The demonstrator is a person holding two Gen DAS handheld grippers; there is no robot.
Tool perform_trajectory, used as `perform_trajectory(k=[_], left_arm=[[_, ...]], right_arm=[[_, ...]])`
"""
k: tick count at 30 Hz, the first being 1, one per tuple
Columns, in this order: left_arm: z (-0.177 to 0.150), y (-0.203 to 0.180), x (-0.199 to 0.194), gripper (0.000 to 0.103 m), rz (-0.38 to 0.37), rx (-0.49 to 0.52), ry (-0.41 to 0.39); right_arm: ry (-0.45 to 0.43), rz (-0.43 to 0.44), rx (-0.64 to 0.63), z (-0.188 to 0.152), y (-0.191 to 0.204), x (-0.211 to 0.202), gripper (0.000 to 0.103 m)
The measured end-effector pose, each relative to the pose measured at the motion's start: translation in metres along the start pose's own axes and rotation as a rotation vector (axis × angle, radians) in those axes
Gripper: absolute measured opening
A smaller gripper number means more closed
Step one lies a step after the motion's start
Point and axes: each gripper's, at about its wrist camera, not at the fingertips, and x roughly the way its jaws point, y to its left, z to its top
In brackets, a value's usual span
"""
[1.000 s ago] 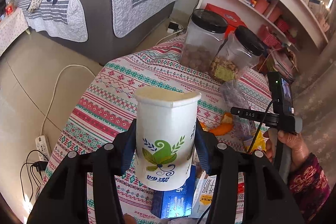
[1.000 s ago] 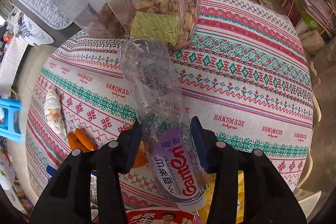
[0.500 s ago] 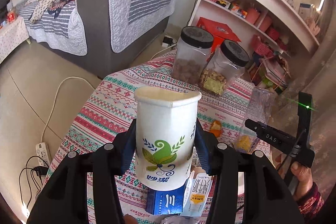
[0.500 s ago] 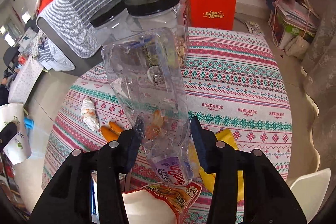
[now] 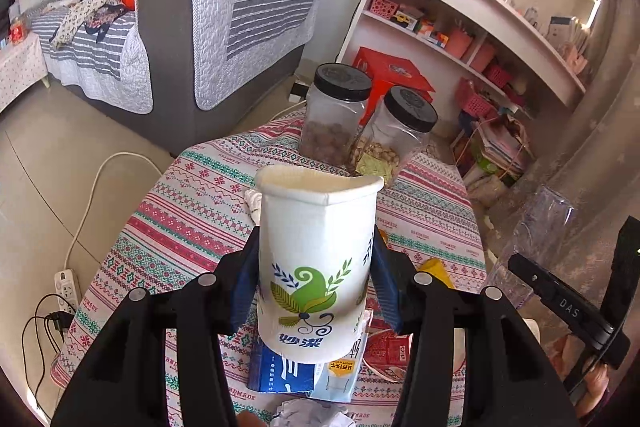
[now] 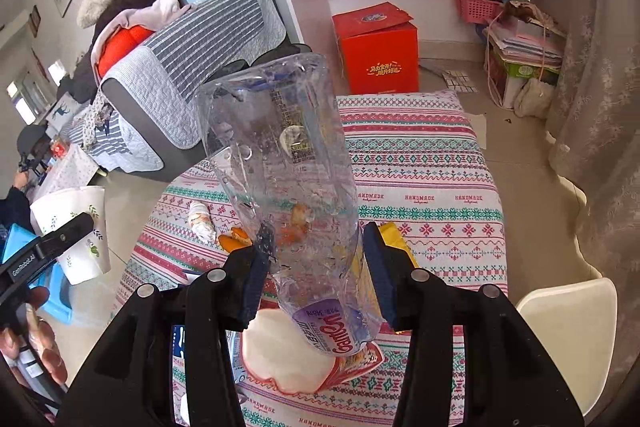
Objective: Collect trash
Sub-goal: 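Grasp the empty plastic bottle with the right tool and lift it, then carry the bottle and cup to the white bin and release both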
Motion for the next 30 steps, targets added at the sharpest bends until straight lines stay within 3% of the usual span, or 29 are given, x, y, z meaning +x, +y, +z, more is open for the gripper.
perform_trajectory(k=[18, 23, 30], left_arm=[[-0.016, -0.064, 0.002, 0.050, -0.082, 0.091, 0.003], [-0.022, -0.080, 0.007, 0.050, -0.103, 0.114, 0.017], [-0.030, -0.102, 0.018, 0.050, -0.123, 0.143, 0.038]], right_arm=[[-0.183, -0.139, 0.222, -0.041, -0.079, -0.076, 0.045], [-0.216, -0.264, 0.306, -0.062, -0.108, -0.090, 0.045], [-0.190, -0.461, 0.383, -0.085, -0.145, -0.092, 0.045]])
